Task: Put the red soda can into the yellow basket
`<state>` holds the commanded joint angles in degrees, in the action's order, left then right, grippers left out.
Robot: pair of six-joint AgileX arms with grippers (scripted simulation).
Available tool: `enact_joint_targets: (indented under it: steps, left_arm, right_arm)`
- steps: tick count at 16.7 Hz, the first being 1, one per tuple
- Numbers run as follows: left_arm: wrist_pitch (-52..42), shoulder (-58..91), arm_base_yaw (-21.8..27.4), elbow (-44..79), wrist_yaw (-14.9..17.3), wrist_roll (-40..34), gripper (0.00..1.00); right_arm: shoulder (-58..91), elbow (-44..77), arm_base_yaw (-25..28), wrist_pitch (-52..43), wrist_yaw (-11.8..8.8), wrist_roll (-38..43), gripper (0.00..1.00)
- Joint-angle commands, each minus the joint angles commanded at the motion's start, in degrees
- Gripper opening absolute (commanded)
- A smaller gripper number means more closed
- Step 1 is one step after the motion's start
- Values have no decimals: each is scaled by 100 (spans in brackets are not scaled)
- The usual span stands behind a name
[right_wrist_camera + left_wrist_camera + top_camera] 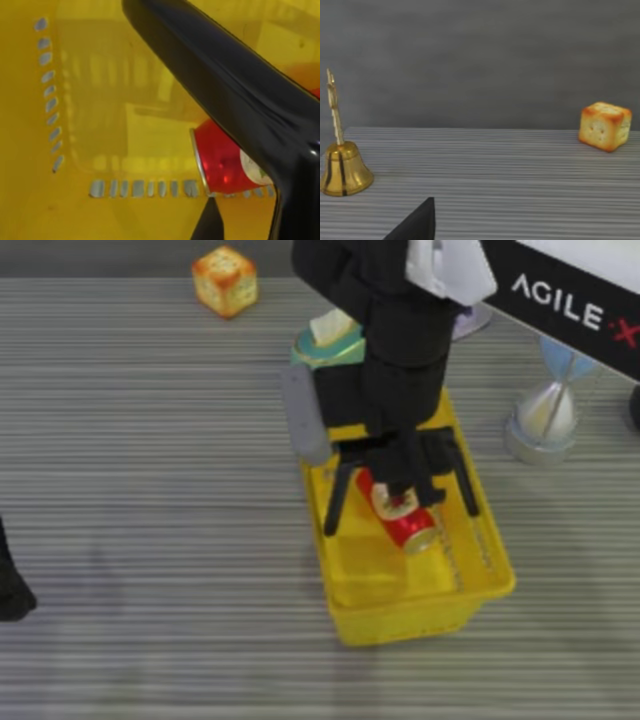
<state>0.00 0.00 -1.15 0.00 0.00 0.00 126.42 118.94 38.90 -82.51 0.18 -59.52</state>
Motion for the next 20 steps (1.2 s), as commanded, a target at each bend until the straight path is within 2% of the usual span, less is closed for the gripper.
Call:
enact_joint_targets:
  steps: [12, 20]
  left_arm:
    - [0, 0, 0, 0, 0, 0, 100]
    - [0, 0, 0, 0, 0, 0, 100]
  right_arm:
    - [10, 24, -8, -22, 2, -5, 0]
    - [-64, 1047, -169, -1114, 1, -213, 0]
